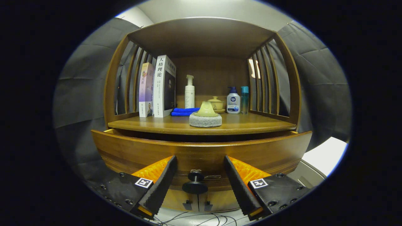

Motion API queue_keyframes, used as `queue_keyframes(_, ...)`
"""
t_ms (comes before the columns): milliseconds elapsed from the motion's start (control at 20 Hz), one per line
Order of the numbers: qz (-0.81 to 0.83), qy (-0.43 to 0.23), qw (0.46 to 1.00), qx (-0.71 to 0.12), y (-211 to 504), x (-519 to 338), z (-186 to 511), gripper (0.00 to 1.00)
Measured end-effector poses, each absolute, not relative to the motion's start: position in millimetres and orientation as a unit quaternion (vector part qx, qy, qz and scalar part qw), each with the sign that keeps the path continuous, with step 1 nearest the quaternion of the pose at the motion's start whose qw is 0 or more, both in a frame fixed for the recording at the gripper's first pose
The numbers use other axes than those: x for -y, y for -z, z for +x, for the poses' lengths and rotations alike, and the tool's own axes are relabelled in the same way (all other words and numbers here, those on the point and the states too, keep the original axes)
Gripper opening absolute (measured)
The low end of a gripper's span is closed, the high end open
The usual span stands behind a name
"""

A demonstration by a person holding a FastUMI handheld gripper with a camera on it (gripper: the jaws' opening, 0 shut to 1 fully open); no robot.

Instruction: Pull open the drawer, take out the items inside it, and place them on the countertop above the cabinet.

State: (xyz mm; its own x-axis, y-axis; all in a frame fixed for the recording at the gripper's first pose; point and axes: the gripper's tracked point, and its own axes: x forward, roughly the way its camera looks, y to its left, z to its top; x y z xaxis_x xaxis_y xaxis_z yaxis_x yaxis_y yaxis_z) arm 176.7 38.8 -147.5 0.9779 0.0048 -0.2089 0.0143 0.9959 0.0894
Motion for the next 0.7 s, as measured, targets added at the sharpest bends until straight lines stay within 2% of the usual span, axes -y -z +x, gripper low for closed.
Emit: queue_keyframes(700, 0.039, -0.008, 0.995, -0.096, 151, -36, 220, 0.96)
